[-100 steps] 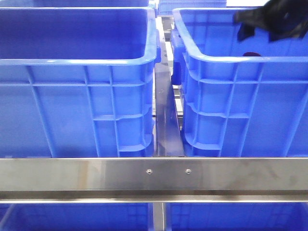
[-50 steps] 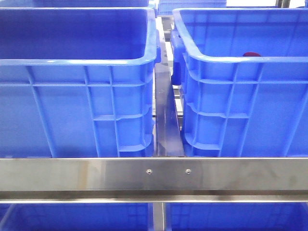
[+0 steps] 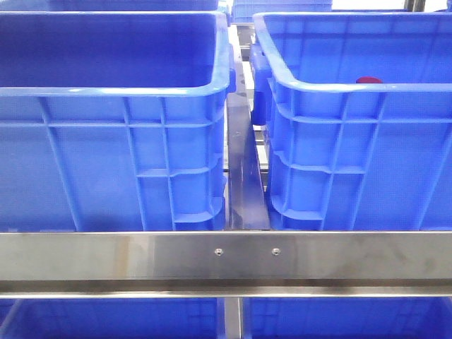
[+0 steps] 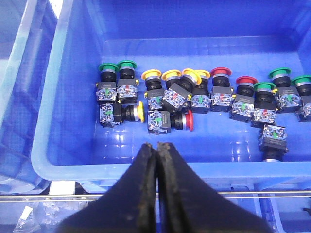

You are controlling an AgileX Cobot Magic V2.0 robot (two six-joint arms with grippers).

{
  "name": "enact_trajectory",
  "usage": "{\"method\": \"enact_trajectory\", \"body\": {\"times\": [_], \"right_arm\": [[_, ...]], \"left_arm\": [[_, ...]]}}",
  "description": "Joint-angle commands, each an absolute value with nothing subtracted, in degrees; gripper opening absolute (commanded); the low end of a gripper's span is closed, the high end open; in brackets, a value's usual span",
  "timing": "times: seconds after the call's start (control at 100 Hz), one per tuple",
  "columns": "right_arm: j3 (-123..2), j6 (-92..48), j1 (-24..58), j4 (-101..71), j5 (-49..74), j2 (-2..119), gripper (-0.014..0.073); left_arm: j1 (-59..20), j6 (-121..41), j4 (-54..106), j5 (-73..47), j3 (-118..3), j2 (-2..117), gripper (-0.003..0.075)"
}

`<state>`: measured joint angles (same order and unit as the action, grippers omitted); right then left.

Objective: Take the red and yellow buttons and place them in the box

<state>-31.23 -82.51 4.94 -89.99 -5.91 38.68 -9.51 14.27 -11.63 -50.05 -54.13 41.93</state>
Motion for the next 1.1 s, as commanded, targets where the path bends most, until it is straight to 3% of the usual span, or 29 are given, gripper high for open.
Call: {"method": "enact_trajectory", "body": {"times": [0.0,0.23,0.37,0.6,0.67,0.81,0.96,1.03,1.09], "right_arm": [[-31.04,-83.07,4.81,-90.32,-5.34,34.98,0.044],[-29.93,-83.07,4.81,-90.36,-5.08,32.6,0.0076],[-29.93,-83.07,4.81,-90.36,-3.95,32.6,-0.0074],[-29.93,-83.07,4.81,-90.36,-2.6,32.6,-0.0067],[-29.93,-83.07,4.81,-90.36,-2.65,32.6,-0.0067],[-29.93,-83.07,4.81,-90.36,-2.65,32.6,-0.0067],[-29.93,-83.07,4.81,-90.36,-2.65,32.6,-0.0067],[-29.93,-83.07,4.81,-90.36,-2.65,32.6,-0.0067],[-29.93,-83.07,4.81,-90.36,-2.65,32.6,-0.0067]], "left_arm": [[-9.33,14.83,-12.09,-46.09,-55.56,41.74,-0.0019],[-9.33,14.83,-12.09,-46.09,-55.56,41.74,-0.0019],[-9.33,14.83,-12.09,-46.09,-55.56,41.74,-0.0019],[-9.33,14.07,-12.09,-46.09,-55.56,41.74,-0.0015],[-9.33,13.0,-12.09,-46.09,-55.56,41.74,0.0022],[-9.33,12.71,-12.09,-46.09,-55.56,41.74,0.0197],[-9.33,12.71,-12.09,-46.46,-56.33,43.27,0.0449],[-9.33,11.94,-12.09,-46.46,-57.16,44.97,0.0499],[-9.33,10.64,-12.09,-46.34,-58.13,46.99,0.0495]]}}
